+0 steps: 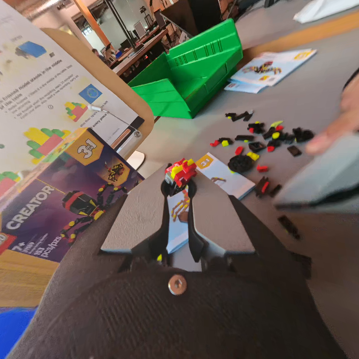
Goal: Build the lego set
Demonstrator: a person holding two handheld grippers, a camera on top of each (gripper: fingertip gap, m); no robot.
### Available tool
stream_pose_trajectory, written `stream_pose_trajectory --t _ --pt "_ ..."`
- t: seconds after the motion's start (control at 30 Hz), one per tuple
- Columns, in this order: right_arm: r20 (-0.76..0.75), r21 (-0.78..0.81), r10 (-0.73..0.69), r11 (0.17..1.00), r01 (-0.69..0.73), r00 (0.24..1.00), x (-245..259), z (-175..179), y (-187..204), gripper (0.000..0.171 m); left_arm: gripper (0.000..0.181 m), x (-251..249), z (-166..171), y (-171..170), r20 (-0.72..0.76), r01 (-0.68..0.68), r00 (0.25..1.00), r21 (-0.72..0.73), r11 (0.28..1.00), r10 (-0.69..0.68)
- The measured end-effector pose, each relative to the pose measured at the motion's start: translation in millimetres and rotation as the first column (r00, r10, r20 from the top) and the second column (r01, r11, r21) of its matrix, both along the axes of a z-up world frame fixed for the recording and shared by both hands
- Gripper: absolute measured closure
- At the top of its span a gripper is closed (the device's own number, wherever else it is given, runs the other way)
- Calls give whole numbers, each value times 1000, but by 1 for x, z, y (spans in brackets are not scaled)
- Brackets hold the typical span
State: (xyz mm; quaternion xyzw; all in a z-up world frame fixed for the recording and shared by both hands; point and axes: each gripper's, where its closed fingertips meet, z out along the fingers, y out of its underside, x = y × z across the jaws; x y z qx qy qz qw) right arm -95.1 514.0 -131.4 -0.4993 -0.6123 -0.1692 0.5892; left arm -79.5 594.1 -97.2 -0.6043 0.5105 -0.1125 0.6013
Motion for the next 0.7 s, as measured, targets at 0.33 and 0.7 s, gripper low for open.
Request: stream_pose_trajectory --t 0.33,0.7 --pt "-453 12 -16 1000 24 891 24 62 1 171 168 17 -14 -15 -178 46 984 219 975 -6" --pt "-442 -39 12 999 -33 897 12 53 -2 164 169 39 -13 -46 -132 156 981 130 979 -139"
